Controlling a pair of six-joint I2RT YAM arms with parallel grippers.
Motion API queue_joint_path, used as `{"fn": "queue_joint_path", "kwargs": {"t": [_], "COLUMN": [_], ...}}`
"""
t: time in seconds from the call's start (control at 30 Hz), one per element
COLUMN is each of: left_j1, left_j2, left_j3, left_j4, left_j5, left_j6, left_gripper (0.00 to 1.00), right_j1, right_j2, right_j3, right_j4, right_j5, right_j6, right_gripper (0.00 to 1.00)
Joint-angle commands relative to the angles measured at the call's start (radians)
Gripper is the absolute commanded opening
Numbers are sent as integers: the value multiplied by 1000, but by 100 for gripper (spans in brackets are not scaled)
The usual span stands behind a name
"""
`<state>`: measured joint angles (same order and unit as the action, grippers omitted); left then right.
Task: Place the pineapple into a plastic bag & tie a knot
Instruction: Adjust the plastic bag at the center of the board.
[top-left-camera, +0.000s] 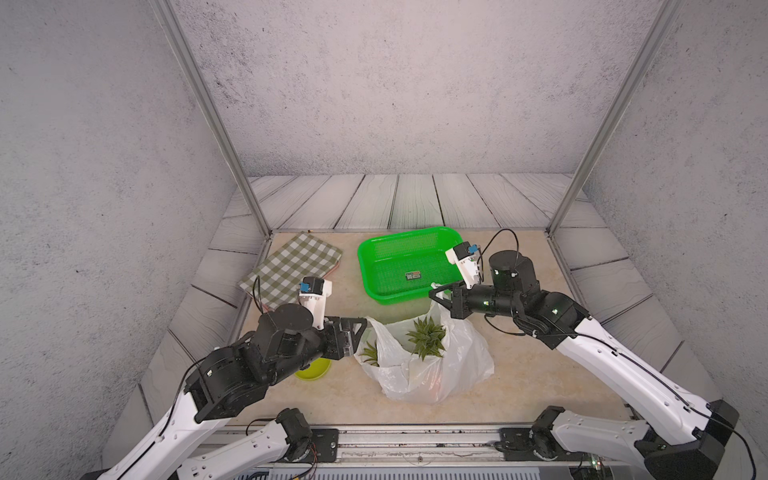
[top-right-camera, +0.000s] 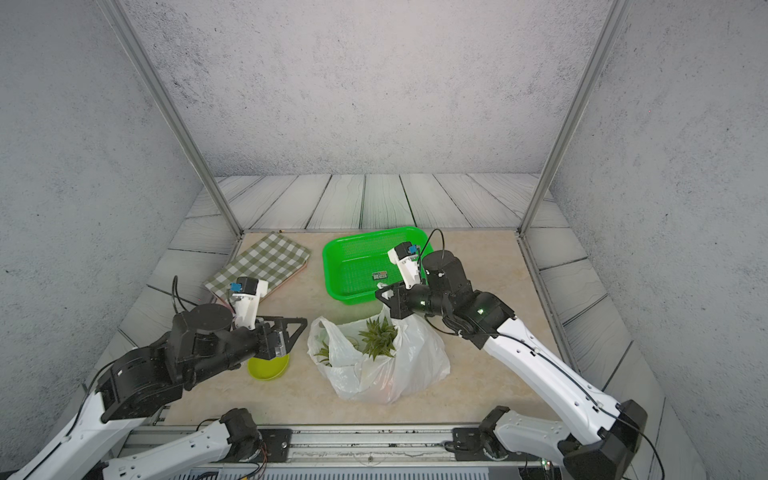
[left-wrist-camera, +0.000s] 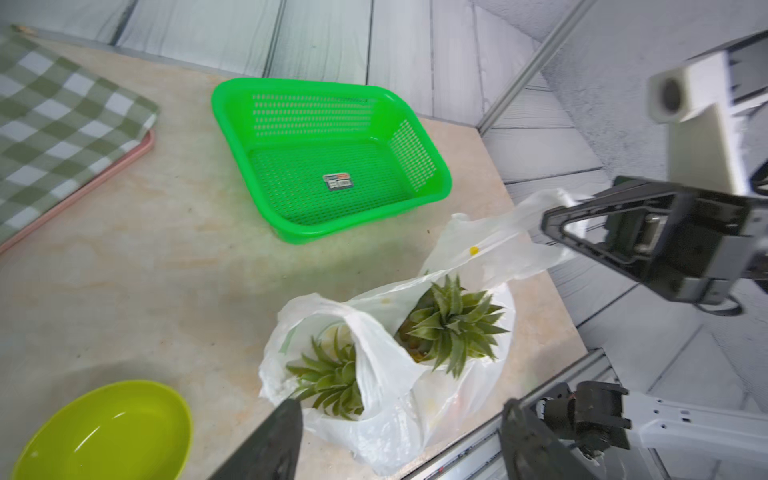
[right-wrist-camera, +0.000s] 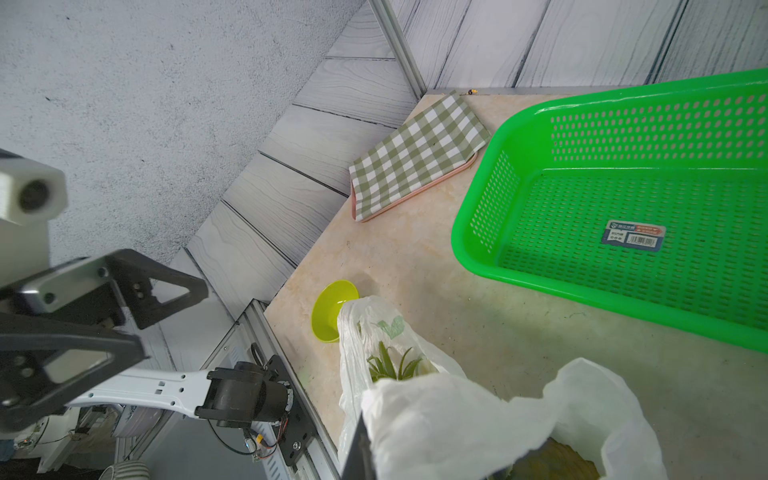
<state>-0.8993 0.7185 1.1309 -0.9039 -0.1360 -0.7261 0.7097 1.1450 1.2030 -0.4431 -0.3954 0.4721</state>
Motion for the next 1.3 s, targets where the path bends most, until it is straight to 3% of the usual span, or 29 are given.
{"fn": "queue_joint_path", "kwargs": {"t": [0.0,0.13,0.43,0.57,0.77,1.03,1.2,1.27], "left_j1": [5,44,214,254,279,304,303,306], "left_j2": [23,15,-15,36,120,227,214,191], "left_j3": [-92,-197,-419,-442,-439,-397,-413,-433], "left_j4": [-23,126,558,651,714,725,688,690], "left_j5": [-38,-18,222,311,381,477,495,470], "left_j6": [-82,-165,-378,-422,-440,-425,-420,-426], "left_gripper": [78,84,84,84,84,75,74,69], "right_j1": [-4,-4,-3,-4,-3,-4,-4,-2], "right_j2": [-19,-22,-39,-37,-42,-51,-55,-54], "right_j3": [3,-6,-37,-43,-49,-48,-48,-48], "right_j4": [49,56,72,73,70,59,57,58], "right_j5": [-28,-34,-46,-51,-48,-35,-24,-26], "right_j6": [10,15,29,30,21,13,10,7], "right_gripper": [0,0,0,0,0,0,0,0]}}
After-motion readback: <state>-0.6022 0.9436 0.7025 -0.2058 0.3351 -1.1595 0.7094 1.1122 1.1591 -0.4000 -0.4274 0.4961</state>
